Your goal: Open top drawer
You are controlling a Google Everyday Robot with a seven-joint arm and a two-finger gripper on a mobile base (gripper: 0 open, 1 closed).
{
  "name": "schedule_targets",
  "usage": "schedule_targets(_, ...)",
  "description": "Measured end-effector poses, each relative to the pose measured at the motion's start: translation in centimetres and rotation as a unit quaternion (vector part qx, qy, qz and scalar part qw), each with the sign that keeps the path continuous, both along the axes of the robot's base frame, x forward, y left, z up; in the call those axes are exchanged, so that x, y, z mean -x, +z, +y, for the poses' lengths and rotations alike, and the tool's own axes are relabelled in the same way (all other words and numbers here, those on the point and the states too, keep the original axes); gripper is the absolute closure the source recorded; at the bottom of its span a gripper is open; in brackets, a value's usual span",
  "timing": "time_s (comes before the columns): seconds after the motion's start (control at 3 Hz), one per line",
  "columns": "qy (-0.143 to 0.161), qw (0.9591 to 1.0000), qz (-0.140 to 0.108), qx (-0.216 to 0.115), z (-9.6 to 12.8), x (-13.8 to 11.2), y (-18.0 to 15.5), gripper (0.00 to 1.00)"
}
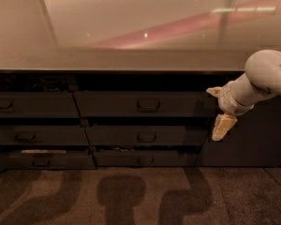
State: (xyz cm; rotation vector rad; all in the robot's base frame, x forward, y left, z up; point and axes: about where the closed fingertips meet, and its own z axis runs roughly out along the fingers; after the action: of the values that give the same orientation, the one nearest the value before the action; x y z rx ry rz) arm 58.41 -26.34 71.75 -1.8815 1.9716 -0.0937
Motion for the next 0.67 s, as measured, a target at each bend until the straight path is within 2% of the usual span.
schedule_targets(0.33,0.019,0.9998,-0.002,0.005,0.15,0.02,0.01,0.0)
schedule_targets(0.67,0.013,0.9998,-0.008,0.01,0.15,-0.12,-0.07,0.0)
